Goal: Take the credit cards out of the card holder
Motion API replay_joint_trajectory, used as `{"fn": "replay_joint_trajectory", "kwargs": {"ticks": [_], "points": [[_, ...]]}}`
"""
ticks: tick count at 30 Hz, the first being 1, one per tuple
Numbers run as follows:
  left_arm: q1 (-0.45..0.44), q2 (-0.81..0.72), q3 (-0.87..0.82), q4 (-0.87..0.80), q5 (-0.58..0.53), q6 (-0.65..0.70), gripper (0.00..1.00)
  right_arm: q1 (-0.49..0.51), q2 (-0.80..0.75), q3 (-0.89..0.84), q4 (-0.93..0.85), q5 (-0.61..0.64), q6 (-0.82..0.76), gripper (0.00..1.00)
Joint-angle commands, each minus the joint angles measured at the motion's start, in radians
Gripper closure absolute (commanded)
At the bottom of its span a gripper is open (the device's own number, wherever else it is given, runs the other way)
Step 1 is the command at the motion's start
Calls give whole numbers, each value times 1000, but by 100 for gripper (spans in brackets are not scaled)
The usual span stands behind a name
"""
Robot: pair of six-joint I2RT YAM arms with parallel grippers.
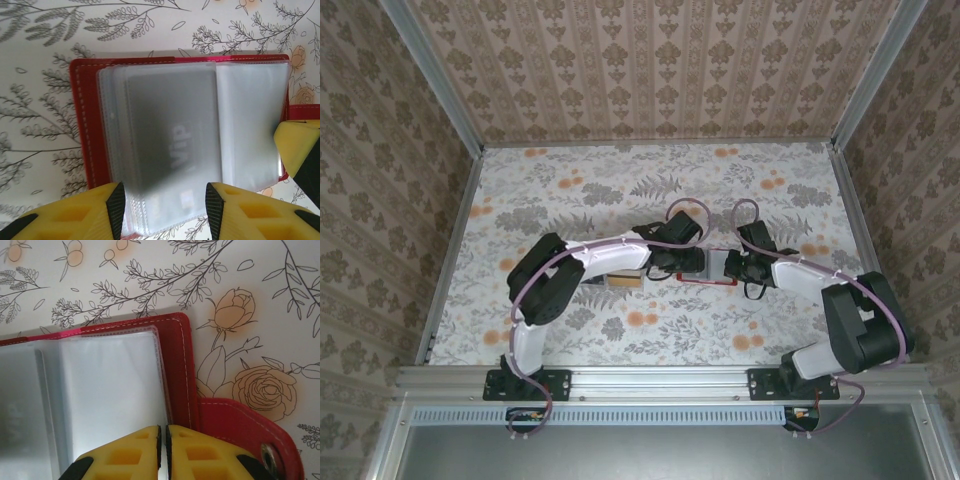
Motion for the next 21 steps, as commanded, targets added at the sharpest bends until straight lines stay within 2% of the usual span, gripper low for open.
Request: {"fn": "replay_joint_trajectory", "kwargs": {"ticks": [1, 17, 21], "points": [[-6, 26, 30, 11, 31, -18, 51, -6, 11, 21, -57, 26, 26, 85], [-7, 50, 20, 106, 109, -33, 53, -6, 12, 24, -58, 21, 17, 83], [-8, 47, 7, 149, 139, -31, 46, -6, 13, 22, -57, 21, 17, 83]]}}
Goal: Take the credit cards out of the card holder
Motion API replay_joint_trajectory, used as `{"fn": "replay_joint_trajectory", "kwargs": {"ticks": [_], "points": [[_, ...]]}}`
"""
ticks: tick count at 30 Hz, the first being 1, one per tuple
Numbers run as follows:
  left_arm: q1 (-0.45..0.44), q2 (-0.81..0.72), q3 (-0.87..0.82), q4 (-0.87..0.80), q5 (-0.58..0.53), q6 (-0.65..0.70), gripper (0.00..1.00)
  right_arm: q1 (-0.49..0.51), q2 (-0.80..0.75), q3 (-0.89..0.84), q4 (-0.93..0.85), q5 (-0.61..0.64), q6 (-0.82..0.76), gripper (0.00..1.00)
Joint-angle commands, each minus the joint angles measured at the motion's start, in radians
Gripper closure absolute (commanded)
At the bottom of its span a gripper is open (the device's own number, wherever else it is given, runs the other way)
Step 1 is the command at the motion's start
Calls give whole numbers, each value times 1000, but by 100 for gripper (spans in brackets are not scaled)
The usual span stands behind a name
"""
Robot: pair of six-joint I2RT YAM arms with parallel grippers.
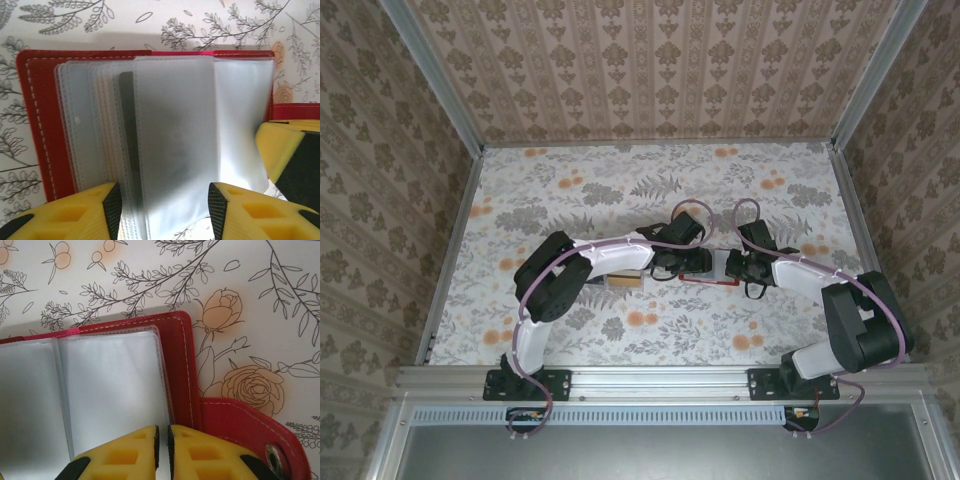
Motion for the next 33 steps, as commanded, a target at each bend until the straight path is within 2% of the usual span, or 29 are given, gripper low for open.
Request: {"fn": "replay_joint_trajectory", "kwargs": {"ticks": [1, 4, 7, 8, 10, 17, 22, 29, 33], "points": [[-7, 4, -3, 77, 59, -8, 44, -2, 11, 18, -42, 9, 11, 83], [-7, 4, -9, 92, 71, -7, 42, -2, 12, 19, -42, 10, 11, 83], [-7, 6, -9, 94, 76, -7, 35, -1, 11, 19, -42, 10, 11, 82], [-8, 5, -9, 94, 76, -7, 32, -1, 12, 19, -41, 9, 11, 83], [-7, 4, -11, 94, 76, -6, 18, -1, 12, 19, -42, 10, 11, 82], [-7, 4, -20, 116, 92, -6, 0, -1, 10, 18, -44, 7, 11, 80], [-7, 4, -27, 131, 102, -4, 0, -2, 9, 18, -45, 8, 14, 74], [-5, 10, -25, 140, 110, -9, 0, -3, -28, 22, -66, 19, 15, 72], [-4, 0, -28, 128, 95, -2, 0, -2, -94, 34, -110, 70, 12, 71]]}}
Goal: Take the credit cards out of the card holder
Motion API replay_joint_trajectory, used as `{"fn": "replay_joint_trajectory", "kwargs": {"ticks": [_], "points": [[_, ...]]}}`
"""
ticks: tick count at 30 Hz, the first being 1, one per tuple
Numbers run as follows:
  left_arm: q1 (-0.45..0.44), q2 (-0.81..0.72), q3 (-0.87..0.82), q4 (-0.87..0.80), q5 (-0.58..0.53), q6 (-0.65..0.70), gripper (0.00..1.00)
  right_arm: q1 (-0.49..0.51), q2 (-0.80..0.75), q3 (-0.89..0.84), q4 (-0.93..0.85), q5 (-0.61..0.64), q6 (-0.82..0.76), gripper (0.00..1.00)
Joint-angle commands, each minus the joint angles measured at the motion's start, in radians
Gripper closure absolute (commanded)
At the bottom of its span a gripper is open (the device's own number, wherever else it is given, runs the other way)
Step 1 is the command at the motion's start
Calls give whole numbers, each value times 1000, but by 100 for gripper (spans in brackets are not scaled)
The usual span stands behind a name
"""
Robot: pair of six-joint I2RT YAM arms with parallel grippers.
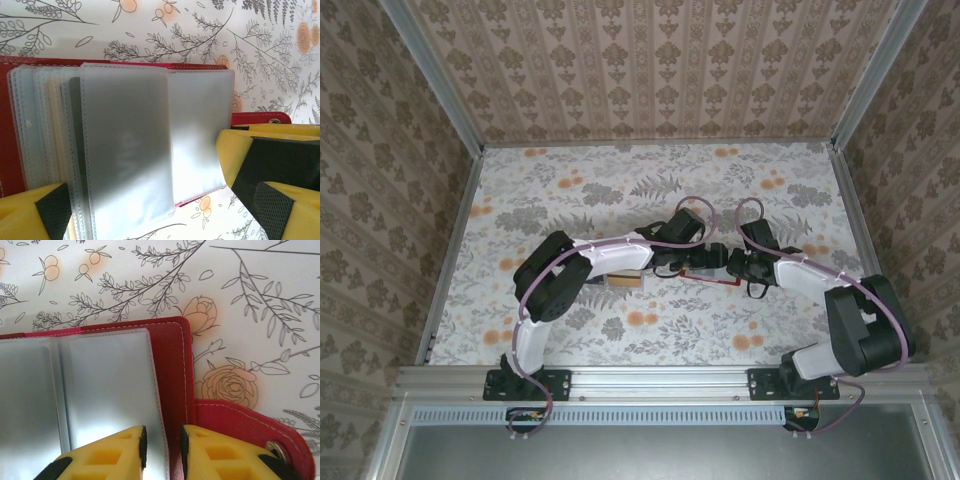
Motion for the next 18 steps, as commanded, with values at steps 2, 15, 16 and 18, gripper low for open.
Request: {"fn": "replay_joint_trajectory", "kwargs": {"ticks": [2, 15, 16, 18], "points": [[-11, -2, -16, 7, 22, 5, 0, 3, -69, 28, -78, 53, 7, 70], [-3, -24, -17, -23, 0, 33, 0, 0, 52, 23, -41, 10, 52, 72], [-2, -22, -17, -18, 5, 31, 0, 0, 53, 22, -33, 1, 51, 73], [-2, -16, -22, 0, 23, 25, 0, 0, 53, 23, -30, -5, 48, 78]]}}
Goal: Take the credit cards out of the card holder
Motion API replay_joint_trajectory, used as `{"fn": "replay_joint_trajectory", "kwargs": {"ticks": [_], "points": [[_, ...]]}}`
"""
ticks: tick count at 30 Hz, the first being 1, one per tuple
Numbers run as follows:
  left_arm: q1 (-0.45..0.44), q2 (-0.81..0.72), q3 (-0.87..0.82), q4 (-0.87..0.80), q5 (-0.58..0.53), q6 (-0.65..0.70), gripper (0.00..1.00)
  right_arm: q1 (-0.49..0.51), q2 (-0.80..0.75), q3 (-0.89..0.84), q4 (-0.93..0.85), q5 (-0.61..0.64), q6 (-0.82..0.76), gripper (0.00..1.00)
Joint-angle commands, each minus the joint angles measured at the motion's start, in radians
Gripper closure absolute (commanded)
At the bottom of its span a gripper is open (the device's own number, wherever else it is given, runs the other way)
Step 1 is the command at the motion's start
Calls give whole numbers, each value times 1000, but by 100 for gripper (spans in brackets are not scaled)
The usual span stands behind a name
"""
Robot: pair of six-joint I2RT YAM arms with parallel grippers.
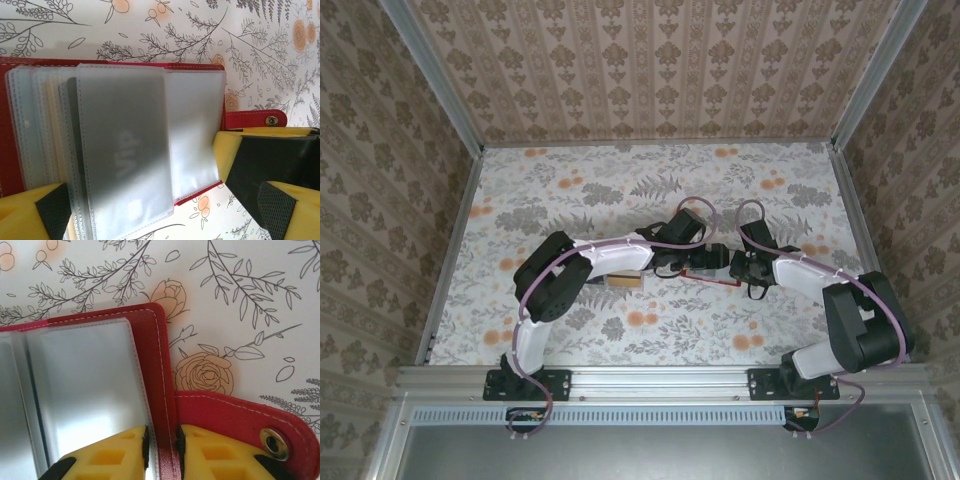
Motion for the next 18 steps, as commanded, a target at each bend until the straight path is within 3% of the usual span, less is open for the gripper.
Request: {"fn": "replay_joint_trajectory", "kwargs": {"ticks": [1, 8, 18], "points": [[0, -11, -20, 7, 34, 4, 0, 0, 15, 12, 7, -37, 11, 78], [0, 13, -40, 142, 135, -44, 1, 0, 14, 13, 6, -51, -3, 79], [2, -20, -52, 87, 85, -14, 0, 0, 16, 15, 6, -50, -1, 78]]}}
